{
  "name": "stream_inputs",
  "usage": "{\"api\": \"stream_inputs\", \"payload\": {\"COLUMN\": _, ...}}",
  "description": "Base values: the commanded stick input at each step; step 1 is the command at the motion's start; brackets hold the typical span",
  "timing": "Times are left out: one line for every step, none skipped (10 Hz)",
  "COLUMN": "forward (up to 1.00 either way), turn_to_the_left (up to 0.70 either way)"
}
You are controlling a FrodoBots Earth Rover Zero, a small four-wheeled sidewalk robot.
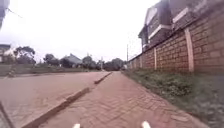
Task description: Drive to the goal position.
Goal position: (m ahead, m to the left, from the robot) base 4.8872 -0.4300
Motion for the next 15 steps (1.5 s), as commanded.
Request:
{"api": "stream_inputs", "payload": {"forward": 0.50, "turn_to_the_left": 0.00}}
{"api": "stream_inputs", "payload": {"forward": 0.50, "turn_to_the_left": 0.00}}
{"api": "stream_inputs", "payload": {"forward": 0.50, "turn_to_the_left": 0.00}}
{"api": "stream_inputs", "payload": {"forward": 0.50, "turn_to_the_left": -0.12}}
{"api": "stream_inputs", "payload": {"forward": 0.50, "turn_to_the_left": -0.34}}
{"api": "stream_inputs", "payload": {"forward": 0.50, "turn_to_the_left": -0.41}}
{"api": "stream_inputs", "payload": {"forward": 0.50, "turn_to_the_left": -0.46}}
{"api": "stream_inputs", "payload": {"forward": 0.50, "turn_to_the_left": -0.50}}
{"api": "stream_inputs", "payload": {"forward": 0.50, "turn_to_the_left": -0.50}}
{"api": "stream_inputs", "payload": {"forward": 0.50, "turn_to_the_left": -0.30}}
{"api": "stream_inputs", "payload": {"forward": 0.50, "turn_to_the_left": -0.07}}
{"api": "stream_inputs", "payload": {"forward": 0.50, "turn_to_the_left": 0.05}}
{"api": "stream_inputs", "payload": {"forward": 0.50, "turn_to_the_left": 0.07}}
{"api": "stream_inputs", "payload": {"forward": 0.50, "turn_to_the_left": 0.08}}
{"api": "stream_inputs", "payload": {"forward": 0.50, "turn_to_the_left": 0.08}}
